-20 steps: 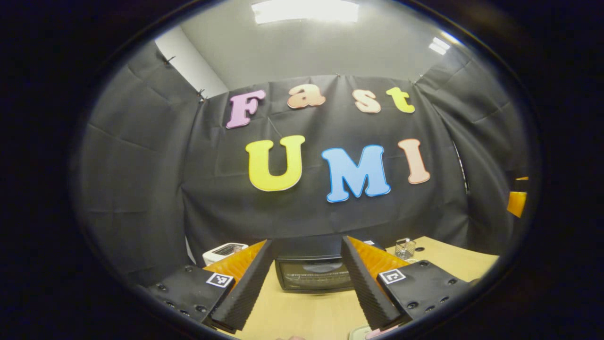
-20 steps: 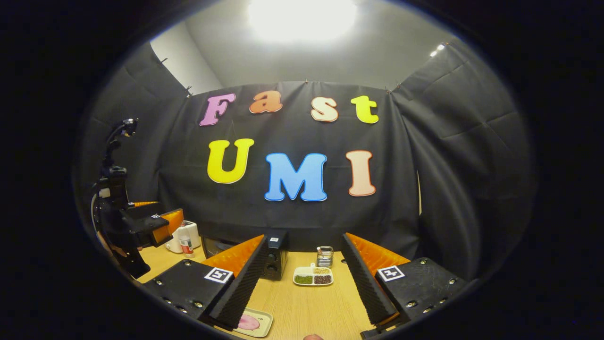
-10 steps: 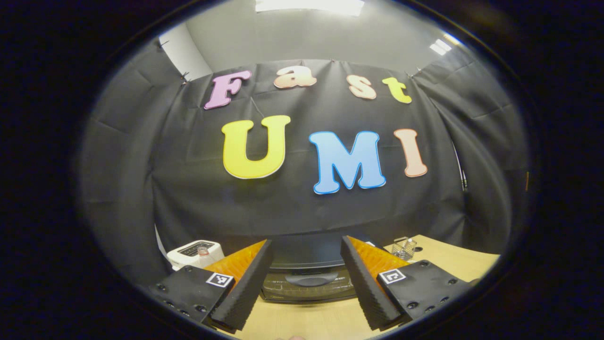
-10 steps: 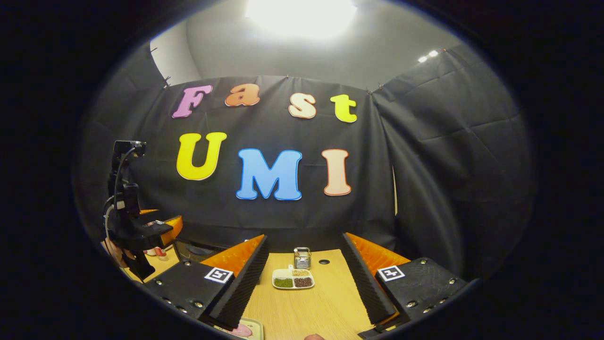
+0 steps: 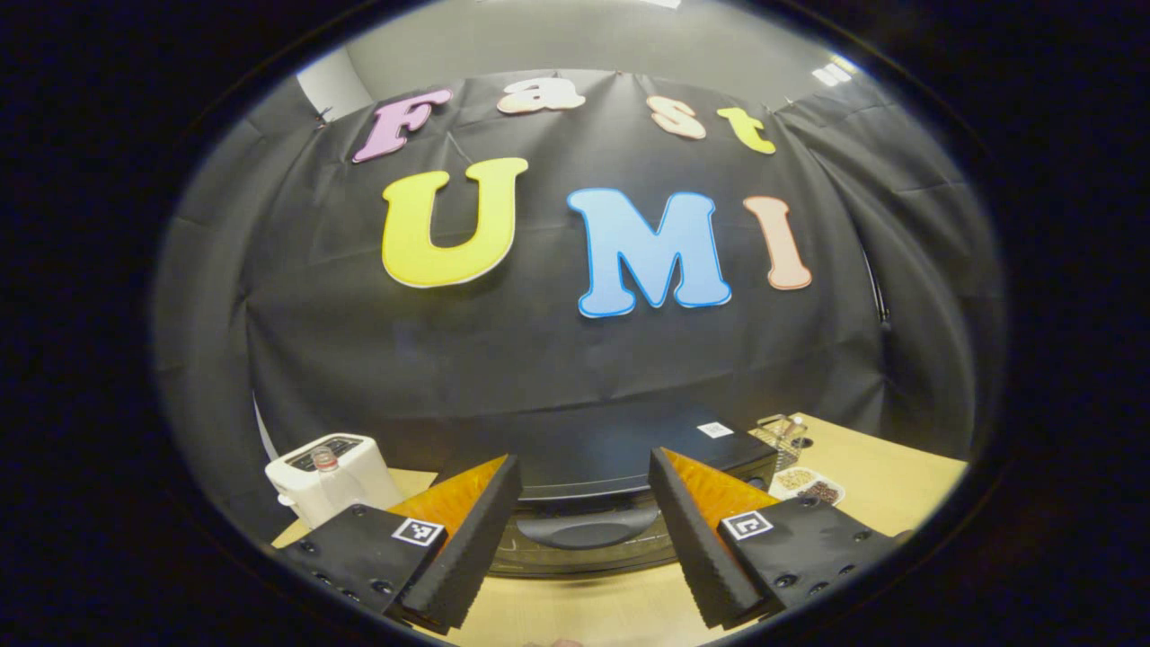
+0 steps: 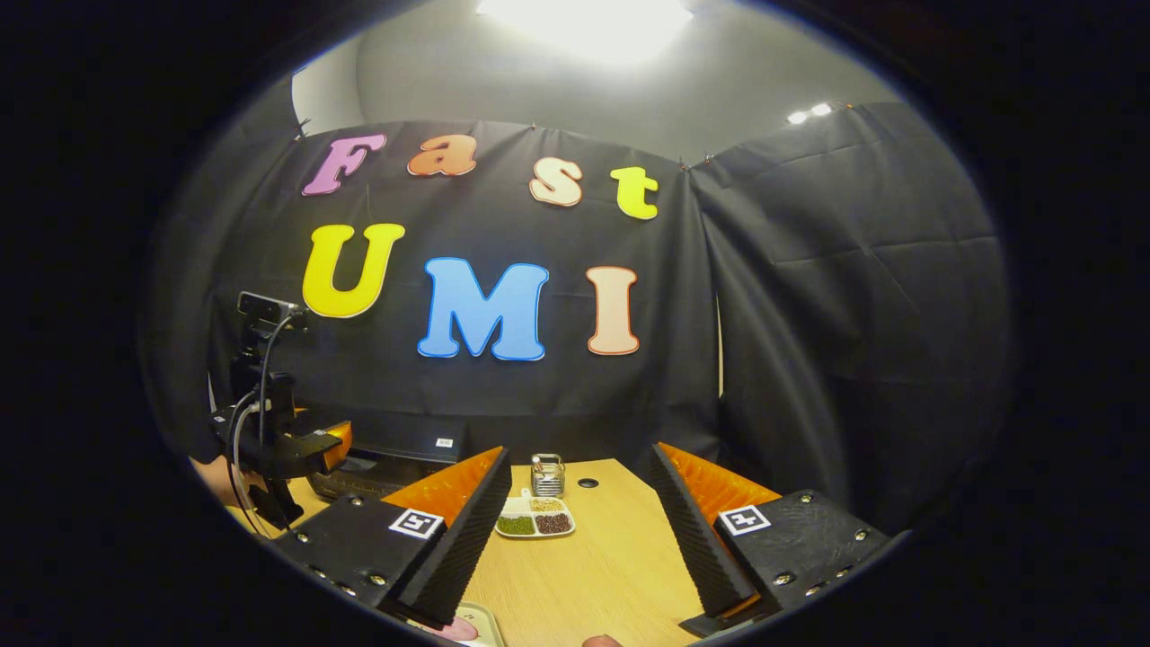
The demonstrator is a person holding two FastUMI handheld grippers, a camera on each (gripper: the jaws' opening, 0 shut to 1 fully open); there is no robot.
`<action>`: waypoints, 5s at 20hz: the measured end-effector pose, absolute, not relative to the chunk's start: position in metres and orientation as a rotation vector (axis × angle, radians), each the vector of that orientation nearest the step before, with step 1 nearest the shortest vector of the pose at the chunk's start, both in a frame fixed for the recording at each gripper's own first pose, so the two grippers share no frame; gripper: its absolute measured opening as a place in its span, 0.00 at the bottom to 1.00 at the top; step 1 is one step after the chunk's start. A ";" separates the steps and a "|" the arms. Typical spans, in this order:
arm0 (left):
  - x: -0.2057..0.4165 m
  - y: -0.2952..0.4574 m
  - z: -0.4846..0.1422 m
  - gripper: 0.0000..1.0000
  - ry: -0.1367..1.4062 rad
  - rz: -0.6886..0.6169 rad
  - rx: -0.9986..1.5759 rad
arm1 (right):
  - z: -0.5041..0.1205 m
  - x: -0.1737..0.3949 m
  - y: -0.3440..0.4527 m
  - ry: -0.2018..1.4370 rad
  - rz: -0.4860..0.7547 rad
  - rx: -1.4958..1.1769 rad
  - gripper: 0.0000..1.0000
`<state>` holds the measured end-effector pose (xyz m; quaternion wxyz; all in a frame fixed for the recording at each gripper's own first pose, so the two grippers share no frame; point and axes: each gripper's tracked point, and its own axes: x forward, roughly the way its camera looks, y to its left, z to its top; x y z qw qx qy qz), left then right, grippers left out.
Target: Open the electric oven with the left hand, put the food in, and close the electric oven.
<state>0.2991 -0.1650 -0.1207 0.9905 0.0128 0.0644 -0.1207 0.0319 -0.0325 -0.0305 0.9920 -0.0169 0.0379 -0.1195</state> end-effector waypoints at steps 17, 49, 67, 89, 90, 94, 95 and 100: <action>0.325 -0.171 -0.190 0.97 0.214 -0.214 0.020 | -0.024 0.027 -0.025 0.080 -0.248 -0.076 0.96; 0.174 -0.162 -0.310 1.00 0.470 -0.142 0.023 | -0.054 -0.012 -0.046 0.158 -0.091 -0.036 0.96; 0.053 -0.087 -0.093 0.97 0.130 -0.007 0.014 | -0.157 0.005 0.012 0.484 0.304 0.077 0.96; 0.024 -0.027 -0.046 1.00 0.069 0.079 0.038 | -0.319 -0.019 0.067 1.162 0.445 0.184 0.97; 0.023 -0.022 -0.045 1.00 0.067 0.087 0.043 | -0.325 -0.021 0.069 1.179 0.443 0.177 0.97; 0.023 0.001 -0.047 1.00 0.075 0.119 0.047 | -0.340 -0.027 0.080 1.244 0.447 0.191 0.93; 0.024 0.005 -0.048 1.00 0.078 0.124 0.043 | -0.340 -0.026 0.079 1.243 0.438 0.188 0.82; 0.027 0.018 -0.055 1.00 0.090 0.135 0.047 | -0.351 -0.021 0.070 1.271 0.388 0.166 0.49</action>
